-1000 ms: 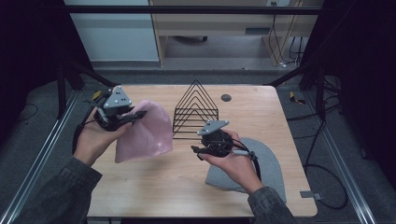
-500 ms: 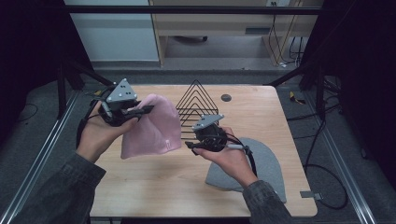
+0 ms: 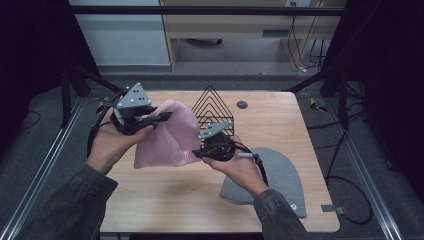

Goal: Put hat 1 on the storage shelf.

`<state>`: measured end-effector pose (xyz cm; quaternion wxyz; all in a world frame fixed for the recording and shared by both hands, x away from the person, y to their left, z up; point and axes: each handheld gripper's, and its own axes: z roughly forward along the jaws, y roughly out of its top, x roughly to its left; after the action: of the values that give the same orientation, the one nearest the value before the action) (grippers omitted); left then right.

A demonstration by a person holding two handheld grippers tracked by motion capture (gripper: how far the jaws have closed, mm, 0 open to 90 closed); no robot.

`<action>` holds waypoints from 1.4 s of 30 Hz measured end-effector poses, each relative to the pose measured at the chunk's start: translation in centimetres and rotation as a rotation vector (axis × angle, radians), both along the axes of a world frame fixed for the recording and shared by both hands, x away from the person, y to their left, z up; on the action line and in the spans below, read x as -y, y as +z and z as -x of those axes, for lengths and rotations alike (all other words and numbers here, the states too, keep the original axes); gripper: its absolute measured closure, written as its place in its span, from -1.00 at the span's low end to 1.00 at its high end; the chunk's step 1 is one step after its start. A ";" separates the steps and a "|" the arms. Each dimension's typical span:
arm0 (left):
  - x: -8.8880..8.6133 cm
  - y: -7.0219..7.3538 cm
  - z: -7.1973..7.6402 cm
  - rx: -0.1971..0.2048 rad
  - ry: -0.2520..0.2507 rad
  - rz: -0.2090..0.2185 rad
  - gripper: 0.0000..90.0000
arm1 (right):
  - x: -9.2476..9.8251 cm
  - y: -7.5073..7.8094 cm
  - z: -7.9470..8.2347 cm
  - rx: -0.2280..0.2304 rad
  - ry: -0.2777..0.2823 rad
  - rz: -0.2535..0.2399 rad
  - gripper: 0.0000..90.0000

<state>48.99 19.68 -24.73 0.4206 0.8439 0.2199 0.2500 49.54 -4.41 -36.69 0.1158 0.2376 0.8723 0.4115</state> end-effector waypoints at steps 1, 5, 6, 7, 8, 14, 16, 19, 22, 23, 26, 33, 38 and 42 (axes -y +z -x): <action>0.0 0.0 -0.1 -0.002 0.002 0.002 0.71 | 0.0 0.0 0.0 0.000 0.000 0.000 0.78; -0.1 0.0 -0.6 -0.014 0.011 0.019 0.70 | 0.9 0.7 0.1 0.006 -0.002 0.004 0.83; -0.1 0.1 -0.9 -0.018 0.007 0.026 0.70 | 1.1 0.8 0.1 0.007 -0.001 0.005 0.83; 0.0 0.2 -1.1 -0.022 0.007 0.028 0.70 | 1.4 1.0 0.1 0.007 0.002 0.004 0.84; 0.0 0.2 -1.3 -0.023 0.006 0.029 0.70 | 1.6 1.1 0.0 0.009 0.005 0.005 0.84; 0.6 0.9 -2.6 -0.032 -0.003 0.035 0.69 | 2.8 2.3 -0.9 0.006 0.000 0.007 0.84; 1.0 1.8 -3.6 -0.031 -0.010 0.040 0.69 | 3.2 3.0 -1.4 0.004 -0.005 0.004 0.85; 1.5 2.8 -4.6 -0.030 -0.013 0.048 0.69 | 3.9 4.2 -2.1 0.010 -0.014 -0.001 0.85; 2.1 4.1 -5.6 -0.021 -0.016 0.052 0.69 | 4.4 5.6 -3.0 0.020 -0.030 -0.010 0.86; 2.1 4.1 -5.6 -0.021 -0.016 0.052 0.69 | 4.5 6.0 -3.3 0.025 -0.036 -0.008 0.86; 2.6 5.0 -6.4 -0.008 -0.011 0.050 0.69 | 4.9 6.8 -4.1 0.035 -0.048 -0.008 0.86; 3.3 5.9 -7.1 0.024 -0.003 0.072 0.69 | 6.0 8.7 -5.1 0.069 -0.072 -0.005 0.86; 3.9 6.5 -7.6 0.040 0.020 0.100 0.69 | 7.0 9.3 -5.4 0.087 -0.122 -0.047 0.86; 4.9 6.7 -8.7 0.039 0.019 0.101 0.69 | 7.4 9.3 -6.5 0.091 -0.153 -0.047 0.86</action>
<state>57.73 14.81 -18.08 0.4645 0.8145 0.2317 0.2590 56.05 -11.76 -27.34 0.1809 0.2871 0.8355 0.4322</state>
